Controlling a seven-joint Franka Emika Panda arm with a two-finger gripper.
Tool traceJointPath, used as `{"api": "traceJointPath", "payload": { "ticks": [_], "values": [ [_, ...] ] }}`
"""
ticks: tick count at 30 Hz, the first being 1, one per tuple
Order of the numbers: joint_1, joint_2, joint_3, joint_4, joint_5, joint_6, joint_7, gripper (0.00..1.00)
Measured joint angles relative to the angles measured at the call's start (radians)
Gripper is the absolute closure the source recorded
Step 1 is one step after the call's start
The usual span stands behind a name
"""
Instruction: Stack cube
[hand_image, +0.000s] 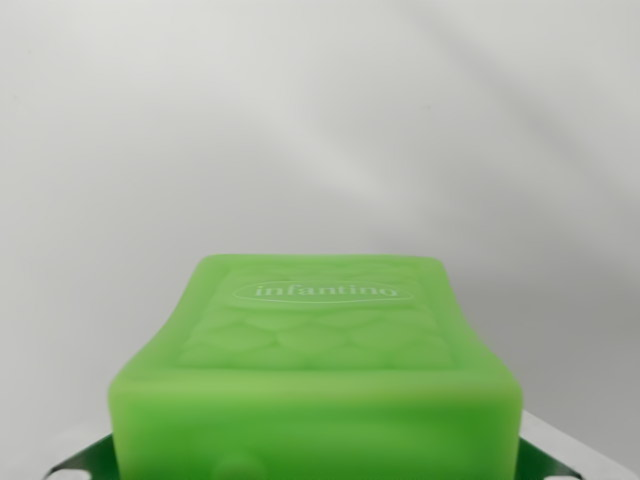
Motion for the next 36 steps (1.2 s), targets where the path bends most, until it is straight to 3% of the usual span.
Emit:
{"api": "traceJointPath", "payload": {
  "ticks": [36],
  "values": [
    [0.124, 0.009, 0.001, 0.024, 0.000, -0.013, 0.142, 1.00]
  ]
}}
